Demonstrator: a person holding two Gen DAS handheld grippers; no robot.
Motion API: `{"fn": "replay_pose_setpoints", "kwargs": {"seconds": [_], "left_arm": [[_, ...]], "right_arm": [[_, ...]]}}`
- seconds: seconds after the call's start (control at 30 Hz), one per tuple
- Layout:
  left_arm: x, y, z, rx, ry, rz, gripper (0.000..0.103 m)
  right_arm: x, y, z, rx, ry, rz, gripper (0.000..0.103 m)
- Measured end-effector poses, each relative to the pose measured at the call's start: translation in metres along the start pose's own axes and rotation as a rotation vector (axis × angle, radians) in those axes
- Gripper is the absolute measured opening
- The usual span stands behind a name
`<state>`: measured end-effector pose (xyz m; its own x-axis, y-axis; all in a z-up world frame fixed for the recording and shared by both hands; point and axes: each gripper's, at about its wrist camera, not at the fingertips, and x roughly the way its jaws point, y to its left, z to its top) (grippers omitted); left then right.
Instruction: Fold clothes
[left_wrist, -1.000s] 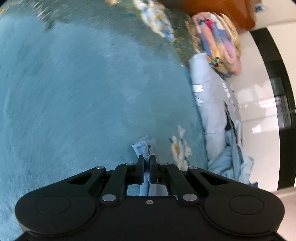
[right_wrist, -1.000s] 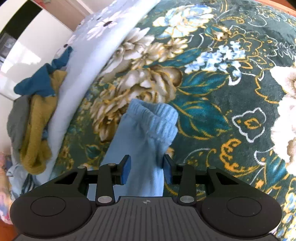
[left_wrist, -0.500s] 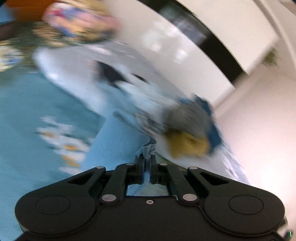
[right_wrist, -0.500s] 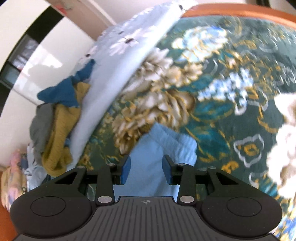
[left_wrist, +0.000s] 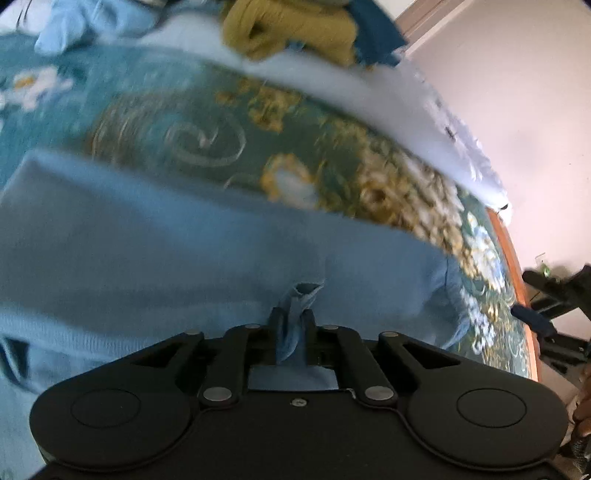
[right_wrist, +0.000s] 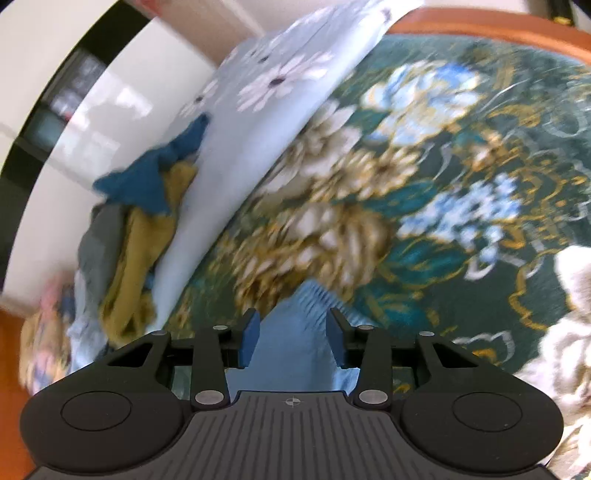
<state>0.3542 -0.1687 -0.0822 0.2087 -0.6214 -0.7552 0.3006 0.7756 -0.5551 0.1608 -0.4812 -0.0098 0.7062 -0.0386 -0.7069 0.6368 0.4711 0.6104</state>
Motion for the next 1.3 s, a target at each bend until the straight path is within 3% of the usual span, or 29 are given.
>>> {"fn": "replay_pose_setpoints", "kwargs": {"seconds": [0.03,0.07,0.27,0.33,0.47,0.6,0.77,0.8,0.83,0.93,1.0,1.1,1.3], "left_arm": [[-0.006,0.003,-0.002,-0.012,0.005,-0.007,0.034],[-0.014,0.005,-0.004,-0.021,0.004,-0.011,0.042],[-0.072,0.024,-0.020,-0.023,-0.046,0.081,0.042],[-0.087,0.037,-0.024,-0.049,-0.062,0.123,0.042],[-0.099,0.066,-0.032,-0.054,-0.056,0.258,0.042],[-0.098,0.086,-0.035,-0.053,-0.051,0.302,0.042],[-0.085,0.096,-0.031,-0.001,-0.067,0.364,0.042],[-0.084,0.098,-0.030,-0.003,-0.080,0.360,0.042],[-0.082,0.099,-0.029,0.002,-0.089,0.369,0.042],[-0.081,0.101,-0.026,0.008,-0.141,0.433,0.042],[-0.087,0.105,-0.028,-0.029,-0.189,0.486,0.050],[-0.094,0.112,-0.036,-0.095,-0.220,0.507,0.052],[-0.100,0.124,-0.043,-0.166,-0.233,0.485,0.055]], "right_arm": [[0.006,0.003,-0.003,-0.015,0.034,0.024,0.040],[0.014,0.008,-0.008,-0.027,0.072,0.050,0.040],[0.072,0.043,-0.051,-0.102,0.348,0.156,0.042],[0.089,0.052,-0.069,-0.127,0.427,0.149,0.042],[0.108,0.060,-0.091,-0.159,0.490,0.119,0.042],[0.123,0.061,-0.101,-0.119,0.554,0.103,0.042],[0.137,0.059,-0.109,-0.062,0.606,0.091,0.036],[0.141,0.059,-0.111,-0.045,0.622,0.103,0.017],[0.144,0.060,-0.112,-0.049,0.631,0.108,0.007],[0.141,0.072,-0.110,-0.111,0.610,0.114,0.005],[0.132,0.080,-0.106,-0.147,0.573,0.146,0.004],[0.117,0.084,-0.103,-0.182,0.525,0.154,0.004],[0.132,0.066,-0.113,-0.181,0.533,0.017,0.004]]}}
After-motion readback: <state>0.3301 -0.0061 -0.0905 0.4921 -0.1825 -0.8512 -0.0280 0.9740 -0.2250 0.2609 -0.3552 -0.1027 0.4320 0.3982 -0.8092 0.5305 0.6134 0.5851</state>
